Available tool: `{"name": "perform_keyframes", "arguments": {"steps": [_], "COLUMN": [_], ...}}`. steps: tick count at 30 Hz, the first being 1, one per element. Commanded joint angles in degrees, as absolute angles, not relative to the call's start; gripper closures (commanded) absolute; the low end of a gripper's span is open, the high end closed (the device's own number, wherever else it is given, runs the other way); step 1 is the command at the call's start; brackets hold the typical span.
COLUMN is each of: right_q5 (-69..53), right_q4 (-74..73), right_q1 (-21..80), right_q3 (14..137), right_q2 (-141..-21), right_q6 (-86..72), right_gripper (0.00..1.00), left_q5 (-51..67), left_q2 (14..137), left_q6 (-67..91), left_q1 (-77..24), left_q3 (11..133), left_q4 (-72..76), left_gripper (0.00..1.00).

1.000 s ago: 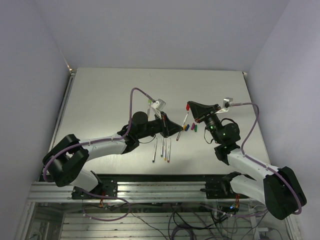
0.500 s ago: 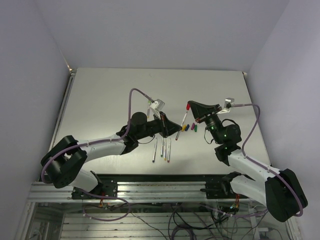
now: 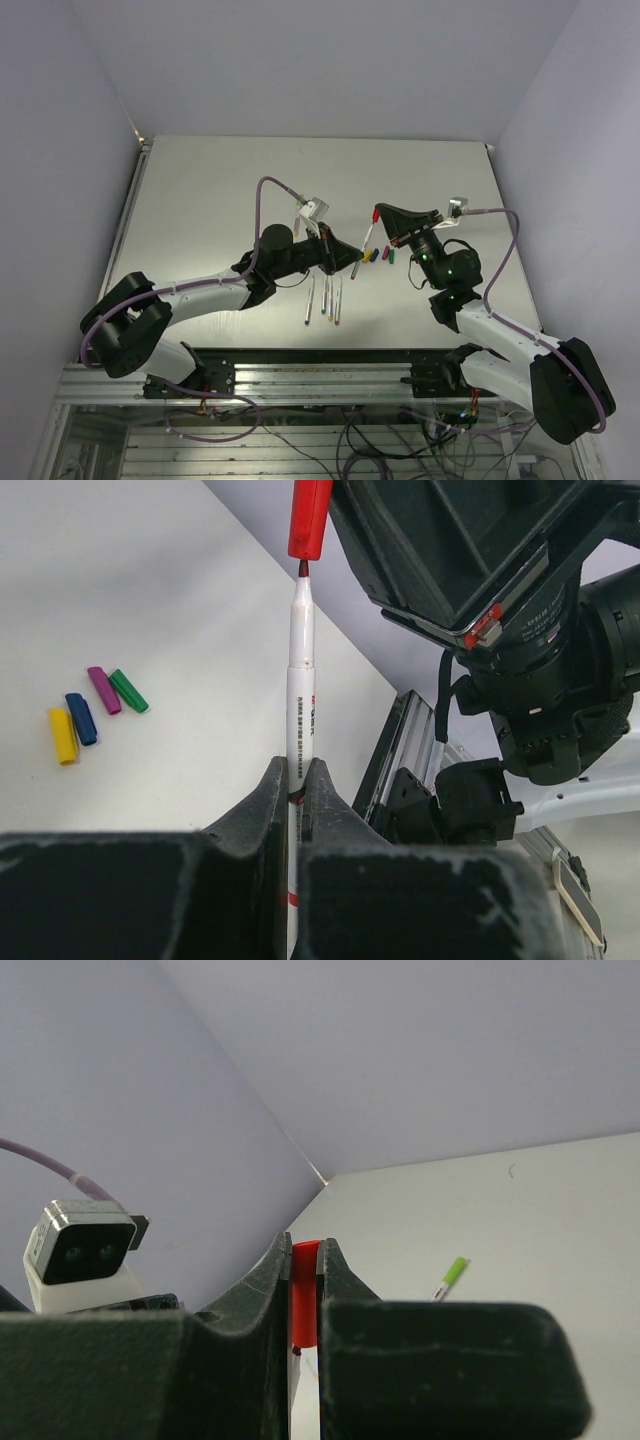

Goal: Insert the pens into the pen caps

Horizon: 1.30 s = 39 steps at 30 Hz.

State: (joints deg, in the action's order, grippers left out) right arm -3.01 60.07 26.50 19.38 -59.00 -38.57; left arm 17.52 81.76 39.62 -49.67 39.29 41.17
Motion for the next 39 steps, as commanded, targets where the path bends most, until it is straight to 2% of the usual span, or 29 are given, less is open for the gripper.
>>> {"name": "perform_keyframes", "arguments": {"steps": [1,23,39], "right_q5": [-2.41,-5.53,-3.88], "right_q4": [61.70,61.94,43.98], "right_q1": [27.06,31.08,36.12], "right_q3": [18.90,16.97,18.84], "right_q2": [-59.14,-60.77,-58.73], "right_q6": [-38.71,-42.84,-36.75], "right_gripper": [1.00,1.00,1.00], "left_q5": [16.23,11.10,2.45], "left_q2": [80.35,79.54,76.63], "left_q6": [38.70,39.07,34.87], "left_q1": [-49.99,-50.01,-49.87], "left_q3": [38.67,36.61,37.86], "left_q4": [43.83,50.66,51.87], "left_gripper": [0.93,0.93,0.93]}}
